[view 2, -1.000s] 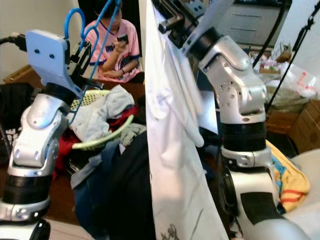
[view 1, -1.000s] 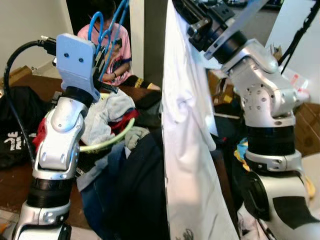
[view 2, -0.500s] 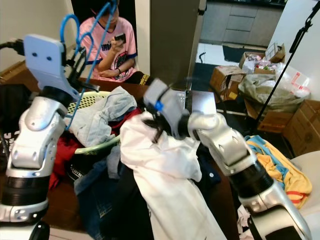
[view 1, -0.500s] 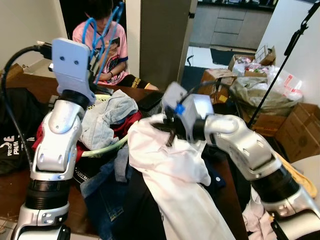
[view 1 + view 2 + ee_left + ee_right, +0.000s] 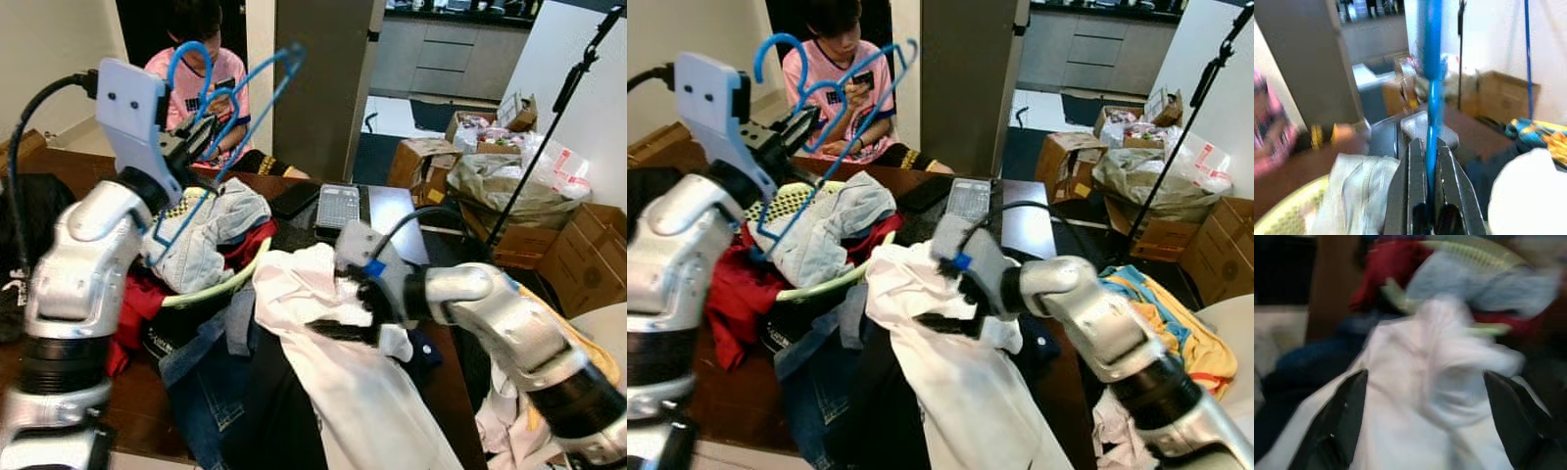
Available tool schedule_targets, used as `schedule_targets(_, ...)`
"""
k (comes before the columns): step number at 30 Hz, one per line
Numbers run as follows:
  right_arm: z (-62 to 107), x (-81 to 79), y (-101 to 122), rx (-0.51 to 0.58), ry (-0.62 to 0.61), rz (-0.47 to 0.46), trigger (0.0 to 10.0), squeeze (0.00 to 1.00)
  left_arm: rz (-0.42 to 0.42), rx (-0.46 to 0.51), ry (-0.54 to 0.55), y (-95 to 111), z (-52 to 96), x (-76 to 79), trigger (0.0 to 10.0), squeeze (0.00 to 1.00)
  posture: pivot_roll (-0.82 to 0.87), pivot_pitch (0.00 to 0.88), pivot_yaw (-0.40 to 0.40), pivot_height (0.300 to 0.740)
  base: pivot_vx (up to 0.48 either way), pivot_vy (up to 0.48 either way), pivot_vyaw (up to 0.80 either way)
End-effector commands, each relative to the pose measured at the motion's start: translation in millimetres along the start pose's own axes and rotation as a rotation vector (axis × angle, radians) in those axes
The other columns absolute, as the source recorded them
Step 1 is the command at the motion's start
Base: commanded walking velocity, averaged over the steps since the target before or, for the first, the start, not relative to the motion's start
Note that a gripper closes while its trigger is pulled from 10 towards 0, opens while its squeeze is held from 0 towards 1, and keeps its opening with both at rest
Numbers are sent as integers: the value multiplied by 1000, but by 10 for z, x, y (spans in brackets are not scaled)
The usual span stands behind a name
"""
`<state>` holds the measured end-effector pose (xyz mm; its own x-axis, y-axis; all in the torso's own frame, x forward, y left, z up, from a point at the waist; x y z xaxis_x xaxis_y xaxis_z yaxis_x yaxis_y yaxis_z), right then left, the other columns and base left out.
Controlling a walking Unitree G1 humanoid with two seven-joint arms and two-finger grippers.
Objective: Hang hanger
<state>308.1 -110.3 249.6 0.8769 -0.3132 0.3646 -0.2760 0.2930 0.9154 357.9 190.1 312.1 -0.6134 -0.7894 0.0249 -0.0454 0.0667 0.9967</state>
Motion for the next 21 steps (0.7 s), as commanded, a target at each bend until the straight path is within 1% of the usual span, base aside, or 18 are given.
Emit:
schedule_targets(1,190,-2,365,180,28,11,10000,1000,43,-116,-206,-168,139,199,10000,0,59,34,-39,740,0,0,0)
schedule_targets(4,190,-2,365,180,28,11,10000,1000,43,-116,-206,-168,139,199,10000,0,59,34,-39,740,0,0,0)
schedule_targets(5,316,17,491,246,29,11,10000,1000,25,-166,-313,-221,267,308,10000,0,59,36,-37,740,0,0,0)
schedule_targets(6,316,17,491,246,29,11,10000,1000,25,-166,-313,-221,267,308,10000,0,59,36,-37,740,0,0,0)
schedule_targets(7,460,41,641,321,29,20,10000,1000,10,-208,-418,-237,391,416,10000,0,64,36,-31,740,0,0,0)
schedule_targets(8,460,41,641,321,29,20,10000,1000,10,-208,-418,-237,391,416,10000,0,64,36,-31,740,0,0,0)
schedule_targets(9,567,78,771,372,17,45,10000,0,-21,-228,-503,-218,472,511,10000,0,64,37,-31,740,0,0,0)
schedule_targets(11,567,78,771,372,17,45,10000,0,-21,-228,-503,-218,472,511,10000,0,64,37,-31,740,0,0,0)
schedule_targets(12,608,85,867,391,21,73,10000,0,-62,-233,-573,-176,525,596,10000,0,60,36,-26,740,0,0,0)
schedule_targets(13,511,34,933,359,56,122,10000,0,-104,-241,-681,-150,584,754,10000,0,56,32,-17,740,0,0,0)
schedule_targets(15,511,34,933,359,56,122,10000,0,-104,-241,-681,-150,584,754,10000,0,56,32,-17,740,0,0,0)
schedule_targets(16,429,-10,960,329,83,155,10000,0,-131,-247,-752,-138,625,858,10000,0,56,32,-17,740,0,0,0)
schedule_targets(17,429,-10,960,329,83,155,10000,0,-131,-247,-752,-138,625,858,10000,0,56,32,-17,740,0,0,0)
schedule_targets(18,321,-104,999,302,137,191,10000,0,-145,-265,-824,-134,656,963,10000,0,53,29,-9,740,0,0,0)
schedule_targets(19,321,-104,999,302,137,191,10000,0,-145,-265,-824,-134,656,963,10000,0,53,29,-9,740,0,0,0)
schedule_targets(20,180,-193,1004,257,184,229,10000,0,-152,-277,-886,-132,664,1048,10000,0,51,20,-4,740,0,0,0)
schedule_targets(21,180,-193,1004,257,184,229,10000,0,-152,-277,-886,-132,664,1048,10000,0,51,20,-4,740,0,0,0)
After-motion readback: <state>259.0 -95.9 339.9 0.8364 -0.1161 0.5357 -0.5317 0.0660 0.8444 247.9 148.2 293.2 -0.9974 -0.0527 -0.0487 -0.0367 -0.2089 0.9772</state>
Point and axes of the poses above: a point about 5 cm out from each wrist's last joint towards the gripper, its own z axis pointing back from the gripper into the wrist, its own y axis along the axis of the wrist's last joint, x = y × z, the point moved 6 cm from there along -z, pointing out of the wrist towards the gripper, and after that the axes turned 11 degrees about z, right-handed, at the moved point
